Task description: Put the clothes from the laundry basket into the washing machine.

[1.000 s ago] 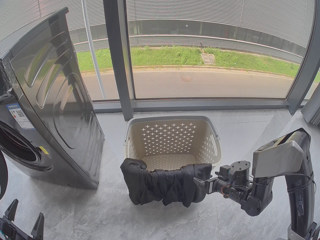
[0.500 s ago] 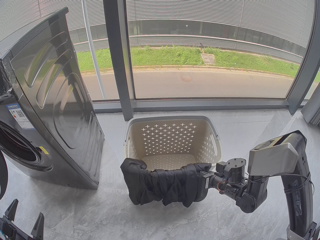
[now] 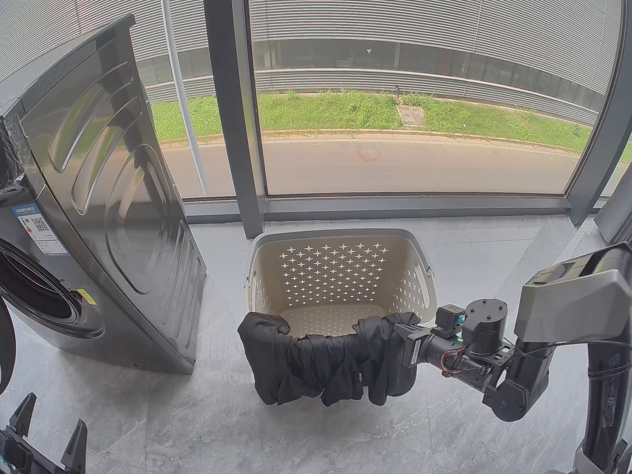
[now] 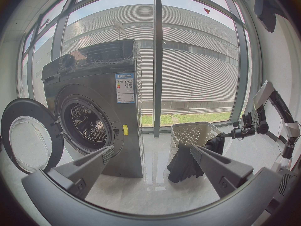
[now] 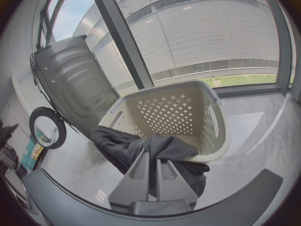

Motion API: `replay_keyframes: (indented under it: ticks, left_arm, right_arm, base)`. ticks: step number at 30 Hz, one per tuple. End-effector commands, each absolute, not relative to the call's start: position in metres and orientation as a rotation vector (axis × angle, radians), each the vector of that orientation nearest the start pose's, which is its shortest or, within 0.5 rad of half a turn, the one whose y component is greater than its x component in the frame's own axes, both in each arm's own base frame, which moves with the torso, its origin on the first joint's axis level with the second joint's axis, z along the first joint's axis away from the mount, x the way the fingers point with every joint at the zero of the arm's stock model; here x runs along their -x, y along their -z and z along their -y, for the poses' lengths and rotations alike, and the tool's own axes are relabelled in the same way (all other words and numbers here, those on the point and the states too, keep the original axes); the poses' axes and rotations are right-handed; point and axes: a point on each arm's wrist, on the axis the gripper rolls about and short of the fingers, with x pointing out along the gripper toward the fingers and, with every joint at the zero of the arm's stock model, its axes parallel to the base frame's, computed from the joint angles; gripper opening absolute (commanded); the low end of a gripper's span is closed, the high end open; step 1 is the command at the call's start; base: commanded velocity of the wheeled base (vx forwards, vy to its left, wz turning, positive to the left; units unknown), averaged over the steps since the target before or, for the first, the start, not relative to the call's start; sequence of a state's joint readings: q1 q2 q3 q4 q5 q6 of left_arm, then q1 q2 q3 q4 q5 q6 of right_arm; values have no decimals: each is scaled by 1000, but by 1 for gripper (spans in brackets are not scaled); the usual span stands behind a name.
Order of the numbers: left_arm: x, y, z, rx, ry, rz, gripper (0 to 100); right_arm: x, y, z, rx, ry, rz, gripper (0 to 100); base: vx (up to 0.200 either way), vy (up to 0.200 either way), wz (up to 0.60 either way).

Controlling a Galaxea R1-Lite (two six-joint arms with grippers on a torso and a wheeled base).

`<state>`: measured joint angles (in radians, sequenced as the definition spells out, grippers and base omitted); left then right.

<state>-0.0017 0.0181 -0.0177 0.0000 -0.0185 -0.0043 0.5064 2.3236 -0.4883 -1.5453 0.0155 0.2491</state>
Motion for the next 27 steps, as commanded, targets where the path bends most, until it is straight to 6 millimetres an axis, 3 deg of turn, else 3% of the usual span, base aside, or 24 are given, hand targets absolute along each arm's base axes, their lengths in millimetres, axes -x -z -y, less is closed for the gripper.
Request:
replay_keyframes:
  ticks: [1,8,10,14,27]
  left_arm:
    - [23,-75,0,5,20,0,100]
    - [23,-75,0,5,20,0,100]
    - [23,-75,0,5,20,0,100]
    - [23,-75,0,2,20,0,100]
    - [23,-75,0,3,20,0,100]
  right_arm:
    - [-262,-63,-158,-238,-541,-217,0]
    - [-243,-97,-159,-260,-581,-121,0]
    - [-236,-118,-155,-273,-591,-49,0]
    - [-226,-143,-148,-270,-592,42,0]
    - [-216,-161,-136,-174,-508,109,0]
  base:
    - [0,0,0]
    - [0,0,0]
    - [0,0,0]
    - [0,0,0]
    - [0,0,0]
